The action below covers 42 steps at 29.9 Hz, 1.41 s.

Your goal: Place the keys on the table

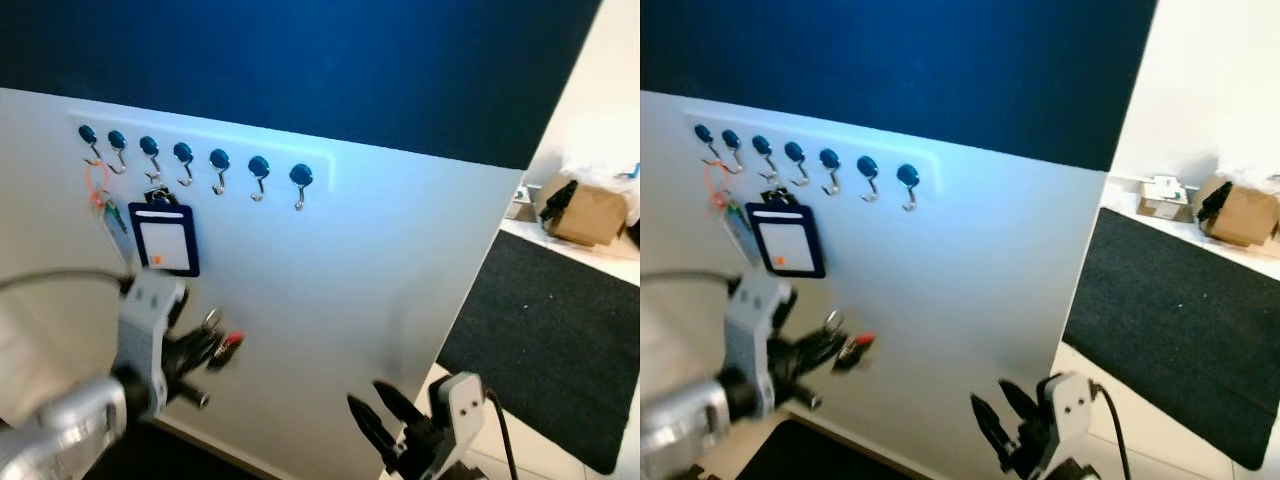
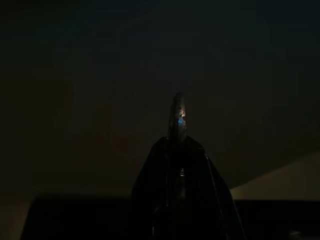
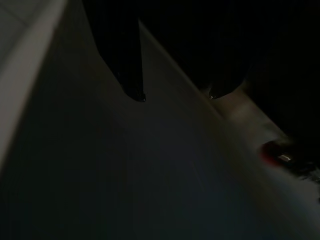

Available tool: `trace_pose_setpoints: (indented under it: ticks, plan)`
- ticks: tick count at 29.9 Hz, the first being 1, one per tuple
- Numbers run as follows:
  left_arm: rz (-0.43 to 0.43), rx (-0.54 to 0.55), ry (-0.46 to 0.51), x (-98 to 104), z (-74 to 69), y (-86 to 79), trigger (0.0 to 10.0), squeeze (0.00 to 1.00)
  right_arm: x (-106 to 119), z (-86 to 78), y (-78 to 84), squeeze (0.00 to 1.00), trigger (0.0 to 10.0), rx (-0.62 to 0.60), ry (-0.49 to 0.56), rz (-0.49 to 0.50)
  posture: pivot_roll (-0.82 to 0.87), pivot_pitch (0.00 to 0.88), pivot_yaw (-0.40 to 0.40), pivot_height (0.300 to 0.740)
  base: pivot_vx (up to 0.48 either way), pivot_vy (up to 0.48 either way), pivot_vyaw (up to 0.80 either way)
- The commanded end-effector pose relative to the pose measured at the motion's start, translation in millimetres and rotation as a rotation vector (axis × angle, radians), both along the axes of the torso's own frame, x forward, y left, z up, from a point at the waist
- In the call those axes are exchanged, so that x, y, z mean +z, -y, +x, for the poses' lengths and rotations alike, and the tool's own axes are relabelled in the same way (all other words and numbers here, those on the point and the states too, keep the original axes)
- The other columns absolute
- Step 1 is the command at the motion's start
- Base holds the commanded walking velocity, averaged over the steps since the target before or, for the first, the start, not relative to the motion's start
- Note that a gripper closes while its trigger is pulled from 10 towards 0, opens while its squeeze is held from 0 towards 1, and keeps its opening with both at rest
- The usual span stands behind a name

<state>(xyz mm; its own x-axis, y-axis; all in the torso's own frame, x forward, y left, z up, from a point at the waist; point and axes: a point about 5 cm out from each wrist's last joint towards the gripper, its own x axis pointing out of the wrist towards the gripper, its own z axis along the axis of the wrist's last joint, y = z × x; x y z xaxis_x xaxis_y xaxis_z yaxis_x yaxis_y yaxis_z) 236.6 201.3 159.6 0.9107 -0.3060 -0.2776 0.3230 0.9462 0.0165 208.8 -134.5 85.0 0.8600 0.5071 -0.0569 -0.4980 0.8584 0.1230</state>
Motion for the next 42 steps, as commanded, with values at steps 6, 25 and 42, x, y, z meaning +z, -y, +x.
trace_pose_setpoints:
  ticks: [6, 25, 42]
  plan:
    - [0.121, 0.183, -0.096, -52.2, -2.5, -12.6, 10.0, 0.0, -40.7, -11.7, 28.4, 0.0, 10.0, -0.15, -0.117, -0.158, 0.09, 0.181, 0.031, 0.74, 0.0, 0.0, 0.0]
    - [0.365, 0.277, -0.275, -145.8, -32.7, -29.9, 10.0, 0.0, -150.8, -58.1, 82.1, 0.0, 10.0, -0.678, -0.553, -0.4, 0.09, 0.152, 0.042, 0.74, 0.0, 0.0, 0.0]
    - [0.348, 0.268, -0.224, -150.0, -29.8, -21.4, 10.0, 0.0, -157.1, -51.1, 76.5, 0.0, 10.0, -0.666, -0.538, -0.435, 0.1, 0.134, 0.045, 0.74, 0.0, 0.0, 0.0]
